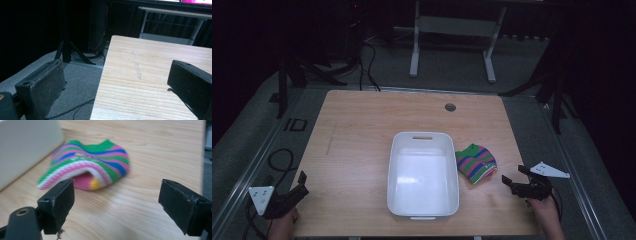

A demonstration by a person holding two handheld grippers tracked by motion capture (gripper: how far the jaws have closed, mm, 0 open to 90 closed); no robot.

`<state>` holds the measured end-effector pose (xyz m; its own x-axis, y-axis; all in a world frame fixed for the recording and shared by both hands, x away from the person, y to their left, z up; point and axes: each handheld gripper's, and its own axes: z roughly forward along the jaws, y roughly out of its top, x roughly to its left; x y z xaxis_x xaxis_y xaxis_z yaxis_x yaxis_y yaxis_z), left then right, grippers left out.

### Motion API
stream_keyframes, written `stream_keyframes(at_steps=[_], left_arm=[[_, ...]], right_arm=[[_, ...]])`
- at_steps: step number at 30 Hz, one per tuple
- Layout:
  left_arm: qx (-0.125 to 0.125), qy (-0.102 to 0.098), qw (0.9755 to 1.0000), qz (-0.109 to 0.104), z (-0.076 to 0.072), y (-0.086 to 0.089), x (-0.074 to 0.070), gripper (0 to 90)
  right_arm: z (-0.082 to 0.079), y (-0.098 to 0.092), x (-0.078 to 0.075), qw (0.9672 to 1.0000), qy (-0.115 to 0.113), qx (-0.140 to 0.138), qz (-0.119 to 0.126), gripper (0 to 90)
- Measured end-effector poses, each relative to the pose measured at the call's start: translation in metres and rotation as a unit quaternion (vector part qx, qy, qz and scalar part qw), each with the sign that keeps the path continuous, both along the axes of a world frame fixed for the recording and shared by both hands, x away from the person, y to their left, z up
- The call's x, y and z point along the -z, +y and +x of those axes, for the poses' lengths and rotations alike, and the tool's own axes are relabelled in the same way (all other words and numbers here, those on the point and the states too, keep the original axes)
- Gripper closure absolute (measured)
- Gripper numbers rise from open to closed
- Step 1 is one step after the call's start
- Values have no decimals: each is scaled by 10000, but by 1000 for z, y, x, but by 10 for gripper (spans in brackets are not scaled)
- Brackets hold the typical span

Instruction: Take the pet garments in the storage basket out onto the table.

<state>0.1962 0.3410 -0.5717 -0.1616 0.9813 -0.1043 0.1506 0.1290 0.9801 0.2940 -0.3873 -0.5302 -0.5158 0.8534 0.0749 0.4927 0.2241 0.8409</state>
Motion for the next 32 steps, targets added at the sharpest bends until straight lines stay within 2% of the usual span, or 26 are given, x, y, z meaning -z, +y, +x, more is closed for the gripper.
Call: stream_keyframes(at_steps=[5,11,12,15,18,22,29,32], left_arm=[[-4,-6,10000,4,0,0,0,18],[-4,1,10000,-7,0,0,0,18],[-4,1,10000,-7,0,0,0,18],[2,3,10000,-11,0,0,0,18],[4,2,10000,-4,0,0,0,18],[6,5,10000,-5,0,0,0,18],[7,3,10000,-3,0,0,0,18],[15,4,10000,-7,0,0,0,18]], right_arm=[[-7,-10,9,9990,-23,426,153,136],[-17,-11,19,9964,-182,817,100,136],[-17,-11,19,9964,-182,817,100,136],[-21,-11,24,9934,-395,1078,60,136],[-21,-12,27,9928,-425,1117,60,138],[-23,-12,26,9917,-576,1141,127,140],[-24,-12,26,9905,-650,1198,166,141],[-23,-14,27,9907,-589,1198,252,141]])
